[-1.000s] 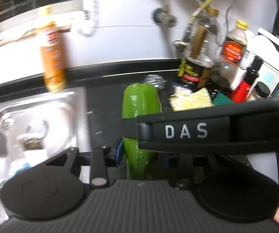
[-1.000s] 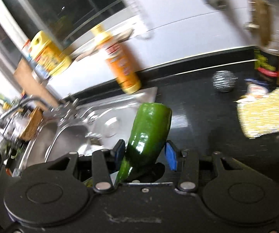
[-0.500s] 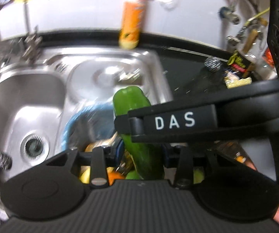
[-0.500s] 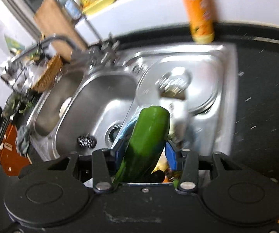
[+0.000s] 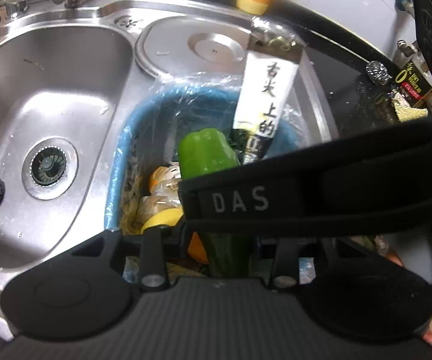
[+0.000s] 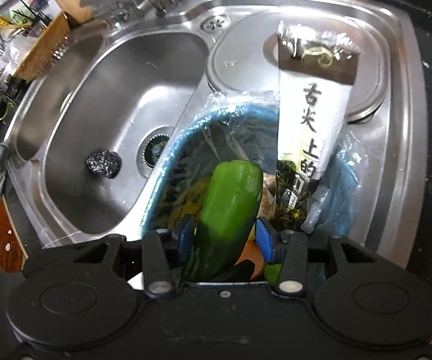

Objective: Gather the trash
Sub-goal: 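Carry the green pepper into the bin and open both tools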

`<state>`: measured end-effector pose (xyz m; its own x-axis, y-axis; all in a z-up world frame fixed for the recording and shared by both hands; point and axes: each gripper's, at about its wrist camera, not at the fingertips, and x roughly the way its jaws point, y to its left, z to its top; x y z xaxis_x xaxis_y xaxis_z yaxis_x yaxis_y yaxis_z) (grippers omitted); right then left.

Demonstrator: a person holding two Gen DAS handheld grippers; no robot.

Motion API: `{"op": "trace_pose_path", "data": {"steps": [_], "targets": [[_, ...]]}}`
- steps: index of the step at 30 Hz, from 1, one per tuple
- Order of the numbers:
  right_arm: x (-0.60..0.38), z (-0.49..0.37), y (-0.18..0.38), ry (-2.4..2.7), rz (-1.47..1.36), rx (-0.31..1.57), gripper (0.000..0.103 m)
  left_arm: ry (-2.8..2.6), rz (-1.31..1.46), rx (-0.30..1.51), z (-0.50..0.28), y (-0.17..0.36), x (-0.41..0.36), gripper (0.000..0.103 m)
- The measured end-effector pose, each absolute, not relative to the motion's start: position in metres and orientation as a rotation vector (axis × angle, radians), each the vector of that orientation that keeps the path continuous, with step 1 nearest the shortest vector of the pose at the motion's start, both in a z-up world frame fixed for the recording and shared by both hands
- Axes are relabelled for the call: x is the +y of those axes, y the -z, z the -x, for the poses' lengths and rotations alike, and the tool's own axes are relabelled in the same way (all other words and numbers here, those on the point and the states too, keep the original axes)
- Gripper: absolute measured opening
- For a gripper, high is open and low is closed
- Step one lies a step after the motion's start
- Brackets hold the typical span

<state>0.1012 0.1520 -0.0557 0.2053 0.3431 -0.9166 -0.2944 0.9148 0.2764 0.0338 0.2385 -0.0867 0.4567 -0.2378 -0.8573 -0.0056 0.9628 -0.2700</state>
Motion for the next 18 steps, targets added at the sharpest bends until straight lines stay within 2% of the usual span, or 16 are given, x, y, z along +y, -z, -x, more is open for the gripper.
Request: {"op": "trace_pose_path", "data": {"steps": [18], "targets": [[0.159,-0.126,0.079,-0.413,-0.087,1.331,0.046,0.141,0.192,1.099,-0.067,0.104,0.242,0.039]]}}
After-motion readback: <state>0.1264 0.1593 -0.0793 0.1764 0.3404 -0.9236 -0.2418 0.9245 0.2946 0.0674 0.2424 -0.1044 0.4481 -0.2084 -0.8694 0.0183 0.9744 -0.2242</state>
